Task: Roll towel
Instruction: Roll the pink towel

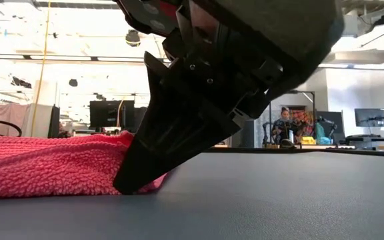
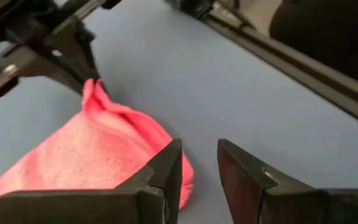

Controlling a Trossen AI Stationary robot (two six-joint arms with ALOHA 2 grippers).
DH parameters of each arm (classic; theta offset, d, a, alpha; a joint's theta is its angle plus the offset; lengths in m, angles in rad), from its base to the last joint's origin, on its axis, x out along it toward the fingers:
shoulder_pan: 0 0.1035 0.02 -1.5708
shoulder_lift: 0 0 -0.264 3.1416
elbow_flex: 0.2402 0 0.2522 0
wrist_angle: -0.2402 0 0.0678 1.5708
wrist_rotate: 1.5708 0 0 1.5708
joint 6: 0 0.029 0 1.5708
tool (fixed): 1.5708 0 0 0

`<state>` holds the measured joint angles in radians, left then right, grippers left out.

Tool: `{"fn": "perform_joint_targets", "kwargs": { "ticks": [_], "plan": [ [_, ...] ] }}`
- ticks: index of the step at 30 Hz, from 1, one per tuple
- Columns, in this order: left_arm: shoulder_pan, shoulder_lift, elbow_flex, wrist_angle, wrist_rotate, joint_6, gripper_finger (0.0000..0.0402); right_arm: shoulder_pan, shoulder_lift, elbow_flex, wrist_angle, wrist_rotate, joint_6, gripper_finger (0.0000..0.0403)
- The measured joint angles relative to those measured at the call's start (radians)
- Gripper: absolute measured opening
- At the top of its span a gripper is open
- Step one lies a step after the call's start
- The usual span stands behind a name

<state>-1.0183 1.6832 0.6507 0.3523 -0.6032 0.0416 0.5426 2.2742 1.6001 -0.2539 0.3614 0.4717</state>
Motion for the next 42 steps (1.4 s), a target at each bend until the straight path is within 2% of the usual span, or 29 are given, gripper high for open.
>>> {"fn": "perform_joint_targets", "kwargs": {
  "ticks": [4, 11, 14, 24, 31, 34, 39, 42],
  "plan": [
    [-0.003, -0.001, 0.011, -0.051, -0.049, -0.010, 0.0093, 0.000, 0.000, 0.000, 0.000, -0.002, 0.000, 0.0017],
    [0.014, -0.001, 0.011, -0.207, -0.049, -0.218, 0.0093, -0.002, 0.000, 0.000, 0.000, -0.016, 0.000, 0.0021],
    [0.025, -0.001, 0.011, -0.200, -0.045, -0.218, 0.0093, -0.003, 0.000, 0.000, 0.000, -0.017, -0.001, 0.0021],
    [0.074, 0.056, 0.011, -0.106, 0.074, -0.199, 0.0093, -0.008, 0.000, -0.001, 0.001, -0.025, -0.001, 0.0021],
    [0.076, 0.057, 0.011, -0.095, 0.076, -0.178, 0.0092, -0.008, 0.000, -0.001, 0.001, -0.026, 0.000, 0.0021],
    [0.076, 0.057, 0.011, -0.094, 0.072, -0.182, 0.0079, -0.008, 0.000, -0.001, 0.001, -0.026, -0.001, 0.0021],
    [0.076, 0.058, 0.011, -0.093, 0.079, -0.198, 0.0018, -0.008, 0.000, -0.001, -0.005, -0.031, 0.042, 0.0021],
    [0.076, 0.052, 0.011, -0.099, 0.071, -0.235, 0.0005, -0.009, 0.000, 0.000, -0.023, -0.068, 0.088, 0.0021]
  ]
}}
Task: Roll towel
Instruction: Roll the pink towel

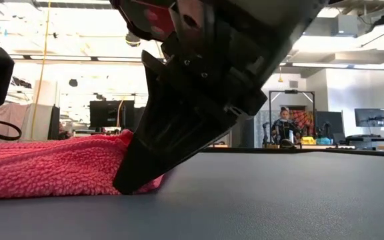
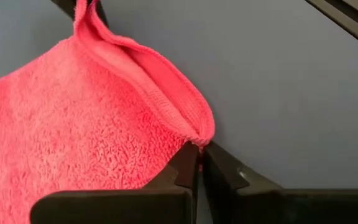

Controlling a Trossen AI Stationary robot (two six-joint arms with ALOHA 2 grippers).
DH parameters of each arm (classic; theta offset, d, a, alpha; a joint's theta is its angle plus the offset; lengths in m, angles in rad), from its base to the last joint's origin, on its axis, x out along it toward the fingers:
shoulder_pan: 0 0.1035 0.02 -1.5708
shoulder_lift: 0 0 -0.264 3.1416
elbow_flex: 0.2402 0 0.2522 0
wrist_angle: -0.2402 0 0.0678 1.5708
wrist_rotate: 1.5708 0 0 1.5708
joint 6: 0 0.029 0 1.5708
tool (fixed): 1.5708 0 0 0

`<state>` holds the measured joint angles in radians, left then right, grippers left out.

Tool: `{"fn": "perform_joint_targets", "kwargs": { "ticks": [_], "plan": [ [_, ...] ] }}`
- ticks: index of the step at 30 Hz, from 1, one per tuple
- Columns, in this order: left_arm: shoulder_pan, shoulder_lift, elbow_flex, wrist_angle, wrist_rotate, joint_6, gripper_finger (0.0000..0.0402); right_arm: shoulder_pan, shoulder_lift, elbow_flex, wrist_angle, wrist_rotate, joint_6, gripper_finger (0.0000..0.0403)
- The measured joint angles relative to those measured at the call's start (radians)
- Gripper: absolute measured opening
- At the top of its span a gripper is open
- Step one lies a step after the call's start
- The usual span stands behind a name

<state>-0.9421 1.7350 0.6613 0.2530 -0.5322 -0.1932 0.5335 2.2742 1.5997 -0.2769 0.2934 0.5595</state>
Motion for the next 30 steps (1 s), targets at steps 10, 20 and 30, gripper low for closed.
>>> {"fn": "perform_joint_targets", "kwargs": {
  "ticks": [10, 20, 30],
  "plan": [
    [0.076, -0.129, -0.030, -0.042, 0.141, -0.249, 0.0000, -0.027, -0.001, 0.000, -0.007, -0.133, 0.180, 0.0020],
    [0.150, -0.165, -0.279, 0.212, 0.268, -0.711, 0.0000, -0.023, -0.005, 0.000, -0.017, -0.156, 0.302, 0.0020],
    [0.153, -0.172, -0.337, 0.446, 0.267, -0.591, 0.0000, -0.002, -0.020, 0.000, -0.022, -0.145, 0.368, 0.0020]
  ]
}}
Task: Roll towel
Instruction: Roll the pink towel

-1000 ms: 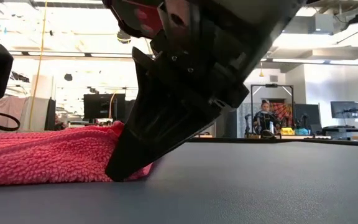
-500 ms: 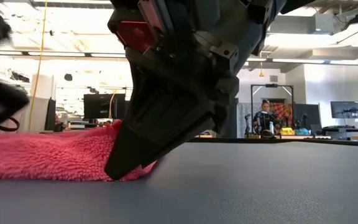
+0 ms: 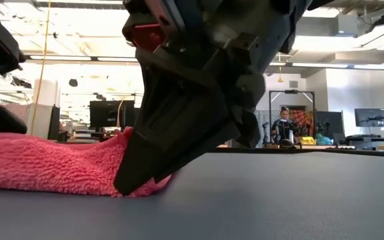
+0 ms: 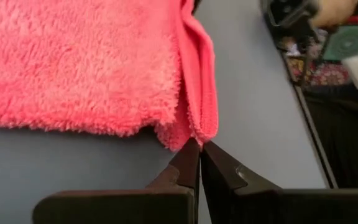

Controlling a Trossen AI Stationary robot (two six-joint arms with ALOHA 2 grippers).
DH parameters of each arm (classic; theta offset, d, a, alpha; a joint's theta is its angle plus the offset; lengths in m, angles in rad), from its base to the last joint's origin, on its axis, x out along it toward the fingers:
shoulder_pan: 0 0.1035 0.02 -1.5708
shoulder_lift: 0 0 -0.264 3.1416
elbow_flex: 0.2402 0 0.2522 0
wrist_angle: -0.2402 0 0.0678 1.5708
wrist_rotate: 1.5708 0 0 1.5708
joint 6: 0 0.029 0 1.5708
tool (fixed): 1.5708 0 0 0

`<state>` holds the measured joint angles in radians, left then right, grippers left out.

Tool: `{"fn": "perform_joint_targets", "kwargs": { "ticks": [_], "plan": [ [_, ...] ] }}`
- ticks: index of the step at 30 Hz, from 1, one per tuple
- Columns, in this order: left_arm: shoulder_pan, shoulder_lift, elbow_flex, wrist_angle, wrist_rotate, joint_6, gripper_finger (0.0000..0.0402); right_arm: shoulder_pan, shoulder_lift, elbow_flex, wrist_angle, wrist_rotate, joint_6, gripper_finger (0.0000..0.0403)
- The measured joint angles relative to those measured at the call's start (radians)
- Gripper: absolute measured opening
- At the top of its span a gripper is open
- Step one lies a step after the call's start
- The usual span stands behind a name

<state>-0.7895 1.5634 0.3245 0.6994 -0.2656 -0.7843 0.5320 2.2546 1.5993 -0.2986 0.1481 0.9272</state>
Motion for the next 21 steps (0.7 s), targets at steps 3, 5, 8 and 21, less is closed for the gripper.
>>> {"fn": "perform_joint_targets", "kwargs": {
  "ticks": [3, 5, 8, 21],
  "plan": [
    [-0.012, -0.015, 0.000, -0.002, 0.027, 0.080, 0.0000, 0.004, -0.015, -0.002, -0.005, 0.004, 0.000, 0.0020],
    [-0.031, -0.027, 0.001, 0.007, 0.024, 0.136, 0.0000, 0.006, -0.026, -0.003, -0.010, 0.006, 0.000, 0.0020],
    [-0.070, -0.053, 0.001, 0.008, -0.006, 0.223, 0.0000, 0.006, -0.030, -0.004, -0.012, 0.009, 0.037, 0.0020],
    [-0.180, -0.105, 0.001, 0.016, -0.332, 0.427, 0.0000, 0.061, -0.030, -0.004, 0.003, 0.133, 0.203, 0.0020]
  ]
}}
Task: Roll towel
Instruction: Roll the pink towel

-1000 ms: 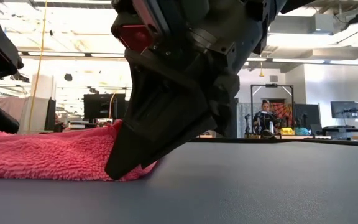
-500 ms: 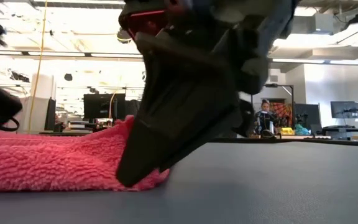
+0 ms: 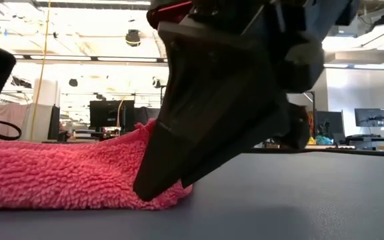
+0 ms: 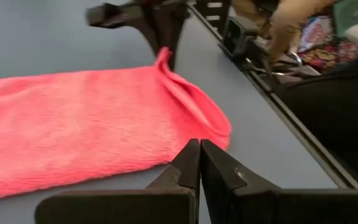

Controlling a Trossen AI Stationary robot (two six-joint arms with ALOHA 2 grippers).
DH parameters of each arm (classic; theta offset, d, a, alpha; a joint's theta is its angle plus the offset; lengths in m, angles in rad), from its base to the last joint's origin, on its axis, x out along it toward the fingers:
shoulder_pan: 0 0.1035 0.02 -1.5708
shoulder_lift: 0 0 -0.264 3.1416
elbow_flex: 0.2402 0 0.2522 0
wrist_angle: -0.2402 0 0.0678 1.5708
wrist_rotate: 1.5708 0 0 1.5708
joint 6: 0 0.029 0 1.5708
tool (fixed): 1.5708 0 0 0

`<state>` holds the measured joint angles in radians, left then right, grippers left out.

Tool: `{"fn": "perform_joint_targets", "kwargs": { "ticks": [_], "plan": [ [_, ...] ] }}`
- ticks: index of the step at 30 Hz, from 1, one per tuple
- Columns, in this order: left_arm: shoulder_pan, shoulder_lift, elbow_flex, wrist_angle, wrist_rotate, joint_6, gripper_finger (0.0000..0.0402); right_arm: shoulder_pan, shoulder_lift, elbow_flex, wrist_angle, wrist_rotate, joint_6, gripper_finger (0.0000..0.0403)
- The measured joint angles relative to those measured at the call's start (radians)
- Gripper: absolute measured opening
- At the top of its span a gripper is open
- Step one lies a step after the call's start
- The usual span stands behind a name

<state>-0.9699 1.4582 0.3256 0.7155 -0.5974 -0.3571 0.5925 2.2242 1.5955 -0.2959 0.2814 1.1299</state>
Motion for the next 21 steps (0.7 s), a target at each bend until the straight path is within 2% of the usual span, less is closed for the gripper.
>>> {"fn": "perform_joint_targets", "kwargs": {
  "ticks": [4, 9, 12, 16, 21],
  "plan": [
    [0.048, 0.000, 0.000, 0.002, 0.004, 0.024, 0.0000, 0.012, 0.000, 0.000, 0.000, 0.032, 0.058, 0.0020],
    [0.080, 0.000, 0.055, 0.025, 0.218, 0.212, 0.0000, 0.012, 0.000, 0.002, -0.044, 0.043, 0.107, 0.0020],
    [0.079, 0.000, 0.109, 0.001, 0.288, 0.348, 0.0000, 0.006, 0.000, 0.002, -0.046, 0.058, 0.117, 0.0020],
    [0.080, 0.000, 0.165, -0.040, 0.310, 0.450, 0.0002, 0.002, 0.000, 0.002, -0.042, 0.059, 0.126, 0.0020],
    [0.103, 0.046, 0.197, -0.073, 0.310, 0.451, 0.0011, 0.002, 0.000, 0.002, -0.042, 0.084, 0.151, 0.0020]
  ]
}}
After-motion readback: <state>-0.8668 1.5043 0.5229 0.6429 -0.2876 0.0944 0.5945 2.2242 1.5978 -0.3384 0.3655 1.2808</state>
